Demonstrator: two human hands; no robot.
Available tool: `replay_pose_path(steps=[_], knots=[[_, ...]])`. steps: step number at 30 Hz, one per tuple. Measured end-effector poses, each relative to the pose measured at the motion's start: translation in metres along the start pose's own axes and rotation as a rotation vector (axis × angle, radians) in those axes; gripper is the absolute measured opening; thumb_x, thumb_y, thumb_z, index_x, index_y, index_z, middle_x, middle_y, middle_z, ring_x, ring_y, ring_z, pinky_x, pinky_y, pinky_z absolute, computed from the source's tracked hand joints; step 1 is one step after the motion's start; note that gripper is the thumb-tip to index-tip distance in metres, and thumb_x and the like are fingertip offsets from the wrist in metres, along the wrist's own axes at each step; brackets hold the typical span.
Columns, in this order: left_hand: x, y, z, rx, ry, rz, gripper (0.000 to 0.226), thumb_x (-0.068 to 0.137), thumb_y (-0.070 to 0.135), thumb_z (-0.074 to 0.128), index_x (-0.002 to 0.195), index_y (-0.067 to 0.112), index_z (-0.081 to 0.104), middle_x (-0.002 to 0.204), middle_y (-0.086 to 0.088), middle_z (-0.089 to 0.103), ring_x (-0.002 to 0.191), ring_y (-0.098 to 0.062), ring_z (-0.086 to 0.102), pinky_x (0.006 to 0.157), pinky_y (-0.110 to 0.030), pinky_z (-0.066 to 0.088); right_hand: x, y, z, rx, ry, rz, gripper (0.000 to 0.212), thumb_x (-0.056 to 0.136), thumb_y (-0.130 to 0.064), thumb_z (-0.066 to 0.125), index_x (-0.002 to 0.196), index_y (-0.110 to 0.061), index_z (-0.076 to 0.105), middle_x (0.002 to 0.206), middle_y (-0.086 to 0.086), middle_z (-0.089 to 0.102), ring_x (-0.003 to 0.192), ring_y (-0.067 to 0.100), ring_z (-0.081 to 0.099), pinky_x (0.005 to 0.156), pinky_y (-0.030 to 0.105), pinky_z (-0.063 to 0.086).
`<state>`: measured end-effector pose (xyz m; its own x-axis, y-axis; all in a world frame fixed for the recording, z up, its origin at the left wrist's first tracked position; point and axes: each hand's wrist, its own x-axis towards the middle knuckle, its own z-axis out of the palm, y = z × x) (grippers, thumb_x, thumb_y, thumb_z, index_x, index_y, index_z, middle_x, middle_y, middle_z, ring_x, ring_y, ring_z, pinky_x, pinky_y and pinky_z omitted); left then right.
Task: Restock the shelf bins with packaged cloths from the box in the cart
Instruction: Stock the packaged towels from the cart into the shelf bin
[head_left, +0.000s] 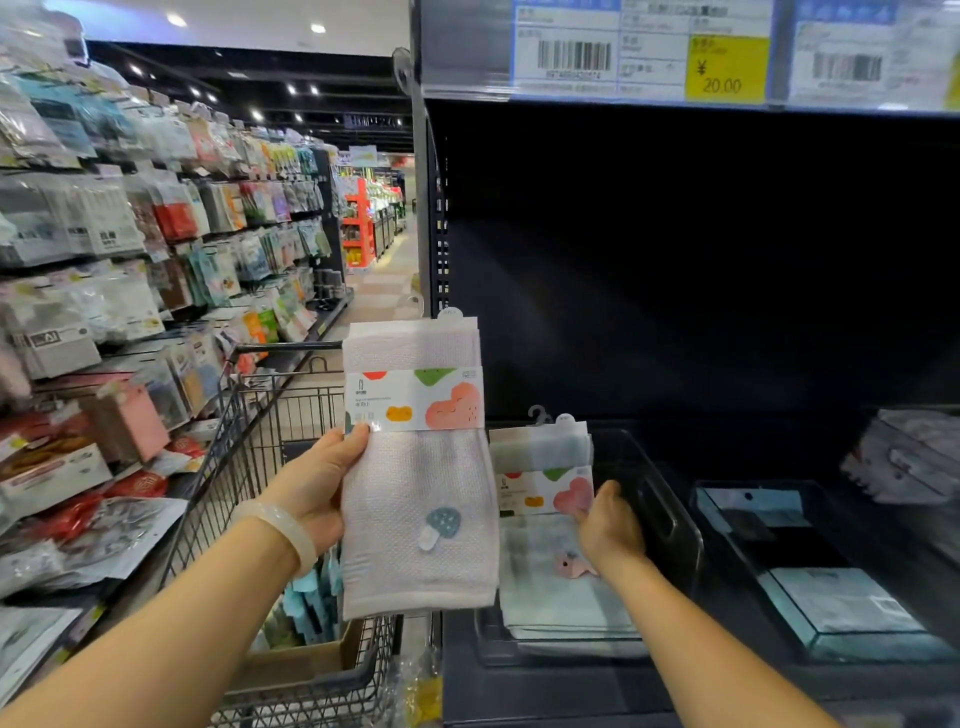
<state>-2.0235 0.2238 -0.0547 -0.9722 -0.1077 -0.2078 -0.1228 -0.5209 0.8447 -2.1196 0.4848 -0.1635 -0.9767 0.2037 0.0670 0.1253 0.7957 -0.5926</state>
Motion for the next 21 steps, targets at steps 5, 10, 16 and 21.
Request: replay_pose_path(steps=[5, 10, 16, 21], knots=[[0.002, 0.005, 0.000, -0.016, -0.031, 0.002, 0.029, 0.098, 0.019, 0.046, 0.125, 0.014, 0.056, 0.108, -0.009, 0.069, 0.090, -0.022, 0.066, 0.065, -0.033, 0.061, -0.010, -0.004, 0.000, -0.291, 0.056, -0.304, 0.039, 0.094, -0.041, 0.049, 0.125, -0.018, 0.047, 0.132, 0.003, 0.043, 0.116, 0.018, 0.044, 0.093, 0.025, 0.041], [0.003, 0.005, 0.002, -0.024, -0.040, -0.006, 0.030, 0.098, 0.019, 0.046, 0.126, 0.013, 0.056, 0.109, -0.009, 0.068, 0.090, -0.022, 0.065, 0.060, -0.034, 0.061, -0.013, 0.004, 0.005, -0.202, -0.262, -0.262, 0.052, 0.089, -0.059, 0.045, 0.131, -0.028, 0.045, 0.145, -0.006, 0.028, 0.124, 0.020, 0.035, 0.103, 0.040, 0.041], [0.003, 0.002, 0.020, -0.032, -0.068, -0.031, 0.032, 0.098, 0.020, 0.046, 0.128, 0.013, 0.055, 0.117, -0.010, 0.066, 0.096, -0.023, 0.065, 0.071, -0.036, 0.060, -0.018, -0.009, -0.011, 0.062, -0.377, -0.105, 0.034, 0.094, -0.044, 0.048, 0.117, -0.020, 0.054, 0.124, 0.000, 0.052, 0.102, 0.017, 0.057, 0.080, 0.030, 0.054], [0.005, -0.004, 0.053, -0.037, -0.105, -0.057, 0.022, 0.098, 0.023, 0.045, 0.104, 0.014, 0.064, 0.080, -0.004, 0.074, 0.074, -0.019, 0.070, 0.071, -0.039, 0.053, -0.028, -0.028, -0.061, 0.902, -0.481, 0.024, 0.075, 0.073, -0.072, 0.042, 0.115, -0.013, 0.062, 0.113, 0.011, 0.068, 0.105, 0.027, 0.065, 0.098, 0.046, 0.048]])
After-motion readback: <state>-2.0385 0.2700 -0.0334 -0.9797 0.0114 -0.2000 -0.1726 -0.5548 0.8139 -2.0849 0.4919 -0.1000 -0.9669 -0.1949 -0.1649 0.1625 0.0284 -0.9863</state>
